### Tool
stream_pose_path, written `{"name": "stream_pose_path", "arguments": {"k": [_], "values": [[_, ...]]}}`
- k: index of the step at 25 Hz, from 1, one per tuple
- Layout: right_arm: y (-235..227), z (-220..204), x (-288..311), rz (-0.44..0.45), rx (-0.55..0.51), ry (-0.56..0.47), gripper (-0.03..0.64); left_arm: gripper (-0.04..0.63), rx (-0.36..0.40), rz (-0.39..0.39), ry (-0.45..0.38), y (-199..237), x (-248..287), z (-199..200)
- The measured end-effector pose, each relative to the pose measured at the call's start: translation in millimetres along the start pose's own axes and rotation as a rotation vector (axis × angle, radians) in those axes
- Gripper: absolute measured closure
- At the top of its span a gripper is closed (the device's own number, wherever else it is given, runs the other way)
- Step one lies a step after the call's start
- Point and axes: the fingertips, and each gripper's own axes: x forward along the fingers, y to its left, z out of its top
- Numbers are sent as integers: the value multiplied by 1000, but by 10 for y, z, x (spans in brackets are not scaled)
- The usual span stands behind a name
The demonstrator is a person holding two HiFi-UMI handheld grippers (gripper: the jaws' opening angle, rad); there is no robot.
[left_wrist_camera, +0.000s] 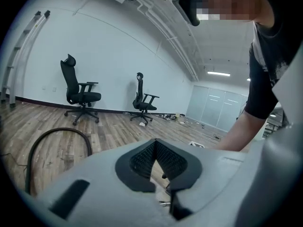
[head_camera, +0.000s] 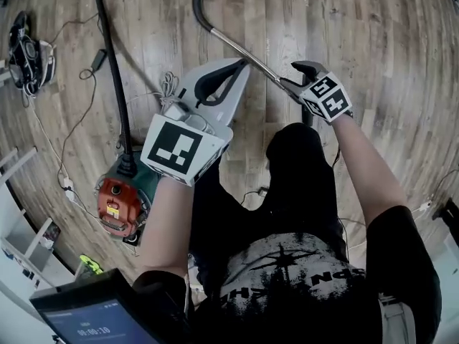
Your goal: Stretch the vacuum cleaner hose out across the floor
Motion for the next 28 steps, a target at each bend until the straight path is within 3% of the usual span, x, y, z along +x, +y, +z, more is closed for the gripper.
{"name": "stream_pose_path", "arguments": {"k": [2,7,11,13,23,28], "values": [[-222,-350,538,-4,-18,56,388,595,19,18,43,194,174,-397],[-598,-1273,1790,53,-65,213,388,595,55,50,48,564,520,-1020],[-775,-1895,2457,91,-28,337,390,595,116,68,92,585,650,-1452],[-861,-2104,2657,96,-34,374,393,595,111,92,100,517,643,-1635],[-813,-2325,3020,6,-53,400,430,595,-8,212,154,285,304,-2344],[-816,-2328,3026,-6,-6,385,436,594,-88,212,152,257,266,-2520]]}}
